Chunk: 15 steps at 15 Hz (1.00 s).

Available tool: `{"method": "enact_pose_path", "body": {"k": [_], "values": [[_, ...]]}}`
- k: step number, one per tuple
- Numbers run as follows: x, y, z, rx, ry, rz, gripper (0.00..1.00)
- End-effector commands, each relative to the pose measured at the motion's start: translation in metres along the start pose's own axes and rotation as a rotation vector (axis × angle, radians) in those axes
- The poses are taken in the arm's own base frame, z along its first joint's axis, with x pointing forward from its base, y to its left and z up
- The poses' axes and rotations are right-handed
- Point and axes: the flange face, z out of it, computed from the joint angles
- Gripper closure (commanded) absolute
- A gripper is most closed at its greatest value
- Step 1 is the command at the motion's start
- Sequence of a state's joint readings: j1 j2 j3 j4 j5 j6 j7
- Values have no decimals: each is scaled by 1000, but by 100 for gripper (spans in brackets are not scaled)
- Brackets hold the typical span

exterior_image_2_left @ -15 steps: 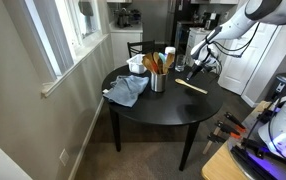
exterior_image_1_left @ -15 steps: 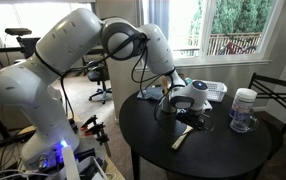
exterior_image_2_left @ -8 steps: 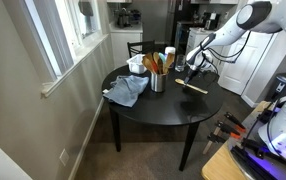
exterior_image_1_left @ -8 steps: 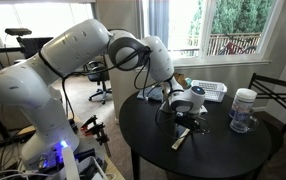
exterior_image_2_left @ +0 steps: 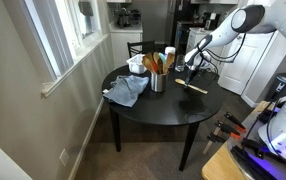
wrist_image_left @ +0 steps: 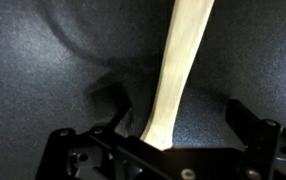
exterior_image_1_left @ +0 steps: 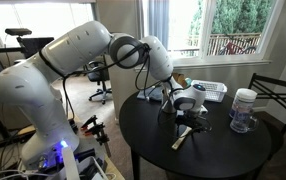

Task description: Pick up the cooking stick and put it in the silver tin

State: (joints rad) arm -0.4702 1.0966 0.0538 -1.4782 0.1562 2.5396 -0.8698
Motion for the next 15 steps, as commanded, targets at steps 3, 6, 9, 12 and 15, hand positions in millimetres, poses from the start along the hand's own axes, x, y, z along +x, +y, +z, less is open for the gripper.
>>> {"method": "enact_pose_path", "body": {"k": [3,6,9,12,15], "values": [[-1,-3,-5,-48,-78,6,0],[-1,-2,-8,-74,-86,6,0],[-1,-2,-15,-84,-72,-9,33],[-1,0,-21,-99,-67,-12,54],[-2,1,-24,-106,-67,-15,74]]}}
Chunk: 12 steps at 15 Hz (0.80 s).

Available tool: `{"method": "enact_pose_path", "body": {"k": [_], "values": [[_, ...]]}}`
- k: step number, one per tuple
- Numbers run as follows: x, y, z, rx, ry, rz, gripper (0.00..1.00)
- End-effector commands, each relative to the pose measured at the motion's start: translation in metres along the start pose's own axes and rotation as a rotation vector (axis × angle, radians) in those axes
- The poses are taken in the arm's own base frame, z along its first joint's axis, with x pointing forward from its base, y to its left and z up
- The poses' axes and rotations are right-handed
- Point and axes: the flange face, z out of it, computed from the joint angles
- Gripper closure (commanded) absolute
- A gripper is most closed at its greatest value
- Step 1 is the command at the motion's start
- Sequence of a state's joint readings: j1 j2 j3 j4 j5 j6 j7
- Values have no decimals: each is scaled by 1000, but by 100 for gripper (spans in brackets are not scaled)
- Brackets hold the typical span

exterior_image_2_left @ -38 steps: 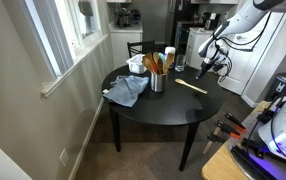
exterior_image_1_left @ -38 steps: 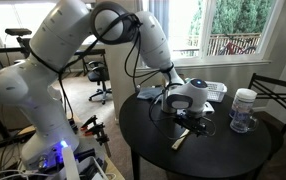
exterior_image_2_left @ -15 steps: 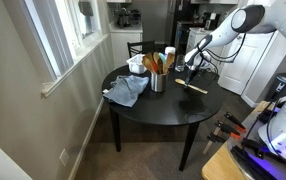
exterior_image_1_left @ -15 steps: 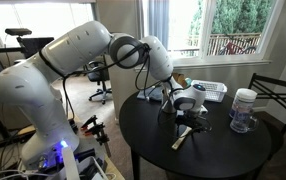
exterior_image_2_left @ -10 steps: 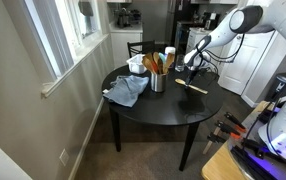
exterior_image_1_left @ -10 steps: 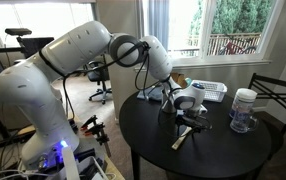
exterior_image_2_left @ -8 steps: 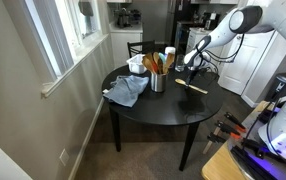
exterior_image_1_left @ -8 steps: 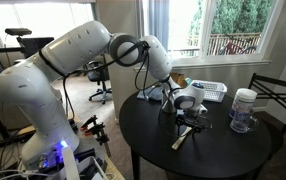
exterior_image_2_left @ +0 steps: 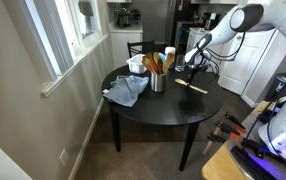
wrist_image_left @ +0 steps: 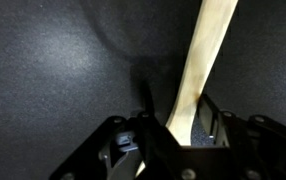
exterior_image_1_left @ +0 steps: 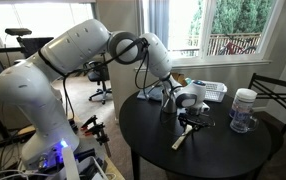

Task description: Pick up the cooking stick and put it in the silver tin

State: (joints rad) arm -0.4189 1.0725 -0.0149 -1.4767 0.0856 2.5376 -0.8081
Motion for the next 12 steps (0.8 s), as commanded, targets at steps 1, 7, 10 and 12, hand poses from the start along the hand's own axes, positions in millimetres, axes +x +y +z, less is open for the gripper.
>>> {"method": "enact_pose_path", "body": {"k": [1,7,10,12], "values": [[-6,-5,-8,-22,-12,1,80],[-6,-5,-10,-23,-11,1,94],[-6,-6,-23,-23,1,-2,94],[-6,-4,-51,-95,33,-17,94]]}}
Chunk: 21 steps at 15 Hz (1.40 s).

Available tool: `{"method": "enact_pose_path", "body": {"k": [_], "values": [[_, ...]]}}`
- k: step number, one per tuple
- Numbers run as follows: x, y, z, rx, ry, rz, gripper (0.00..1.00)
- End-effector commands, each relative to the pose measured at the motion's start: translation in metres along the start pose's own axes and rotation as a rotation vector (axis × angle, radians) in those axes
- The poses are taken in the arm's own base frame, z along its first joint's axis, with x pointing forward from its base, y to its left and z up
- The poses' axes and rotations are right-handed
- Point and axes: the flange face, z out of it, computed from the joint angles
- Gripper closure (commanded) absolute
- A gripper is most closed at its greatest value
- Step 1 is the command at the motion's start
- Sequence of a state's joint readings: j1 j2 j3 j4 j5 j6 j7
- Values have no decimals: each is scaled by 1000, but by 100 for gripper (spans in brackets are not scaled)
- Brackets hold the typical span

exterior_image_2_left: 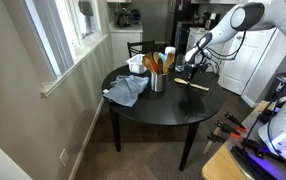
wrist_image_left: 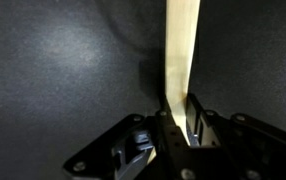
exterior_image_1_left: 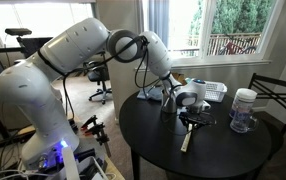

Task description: Pick up the cooking stick and put it in the silver tin

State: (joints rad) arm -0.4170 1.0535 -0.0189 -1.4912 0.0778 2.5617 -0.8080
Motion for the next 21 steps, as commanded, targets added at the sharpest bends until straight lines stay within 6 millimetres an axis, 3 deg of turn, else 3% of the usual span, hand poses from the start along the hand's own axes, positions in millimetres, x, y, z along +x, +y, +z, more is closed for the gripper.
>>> {"method": "enact_pose_path", "body": {"k": [1,6,8,13,21], "values": [[-8,-3,-59,-113,36,-11,94],[-11,5,-130,-218,85,154,94],[-10,3,-150,-257,91,207,94],[4,-16,-178,-369,153,259,94],[27,-49,-211,-615,313,192,94]]}}
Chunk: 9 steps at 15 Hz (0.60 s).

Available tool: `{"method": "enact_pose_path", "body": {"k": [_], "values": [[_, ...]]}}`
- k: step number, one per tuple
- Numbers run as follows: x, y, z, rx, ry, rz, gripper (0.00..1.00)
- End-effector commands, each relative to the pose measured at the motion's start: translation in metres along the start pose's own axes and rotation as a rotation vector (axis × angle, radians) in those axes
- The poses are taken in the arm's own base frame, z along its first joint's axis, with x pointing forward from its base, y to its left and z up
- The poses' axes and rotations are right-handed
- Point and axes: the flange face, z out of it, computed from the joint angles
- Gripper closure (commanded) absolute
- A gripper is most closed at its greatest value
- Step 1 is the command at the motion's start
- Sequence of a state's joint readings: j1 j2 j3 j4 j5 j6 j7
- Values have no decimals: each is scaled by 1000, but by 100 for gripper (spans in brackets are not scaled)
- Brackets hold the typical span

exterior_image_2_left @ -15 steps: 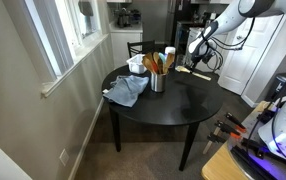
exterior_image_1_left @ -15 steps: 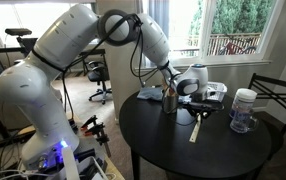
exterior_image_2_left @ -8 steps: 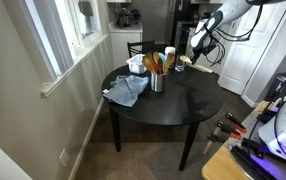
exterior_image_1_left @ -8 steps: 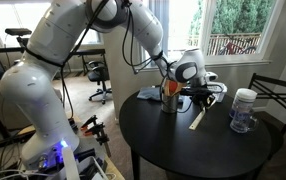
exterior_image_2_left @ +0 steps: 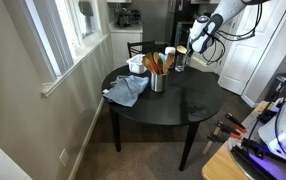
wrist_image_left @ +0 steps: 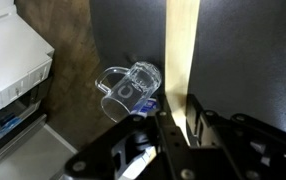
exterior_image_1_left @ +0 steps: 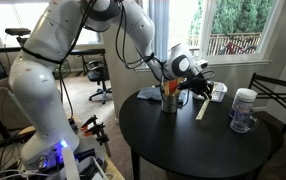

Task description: Pick up the cooking stick and put it in the silver tin

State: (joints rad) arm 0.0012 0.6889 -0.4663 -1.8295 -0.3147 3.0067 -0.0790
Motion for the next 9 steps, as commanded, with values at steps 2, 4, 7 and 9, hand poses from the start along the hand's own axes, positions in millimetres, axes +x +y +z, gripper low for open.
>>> {"method": "enact_pose_path", "body": {"k": [2,4,7,9], "values": [[2,-12,-29,-54,74,-20,94],[6,-19,-37,-63,104,-34,94],[10,-27,-51,-69,166,-54,94],[14,-34,-60,-63,223,-64,94]]}}
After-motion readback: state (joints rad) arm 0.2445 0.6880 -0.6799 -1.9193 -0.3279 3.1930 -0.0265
